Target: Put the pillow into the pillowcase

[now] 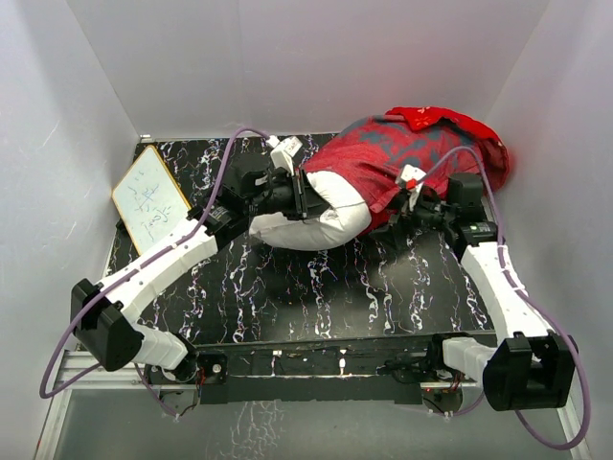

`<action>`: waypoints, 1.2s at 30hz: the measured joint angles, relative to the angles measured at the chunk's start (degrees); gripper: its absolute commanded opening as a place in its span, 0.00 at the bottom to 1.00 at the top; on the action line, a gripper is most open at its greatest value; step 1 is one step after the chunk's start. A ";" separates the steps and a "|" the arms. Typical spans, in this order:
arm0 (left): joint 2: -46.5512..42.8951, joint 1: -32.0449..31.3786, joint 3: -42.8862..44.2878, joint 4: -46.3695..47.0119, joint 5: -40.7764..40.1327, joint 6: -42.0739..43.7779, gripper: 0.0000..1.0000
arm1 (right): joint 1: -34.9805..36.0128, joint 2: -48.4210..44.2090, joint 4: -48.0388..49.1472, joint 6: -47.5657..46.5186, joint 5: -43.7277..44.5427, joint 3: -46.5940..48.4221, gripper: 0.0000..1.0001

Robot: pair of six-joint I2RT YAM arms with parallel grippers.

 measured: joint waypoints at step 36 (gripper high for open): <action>-3.34 11.34 -10.73 3.82 11.98 -3.30 0.00 | 12.09 12.20 5.97 13.86 9.16 10.56 0.52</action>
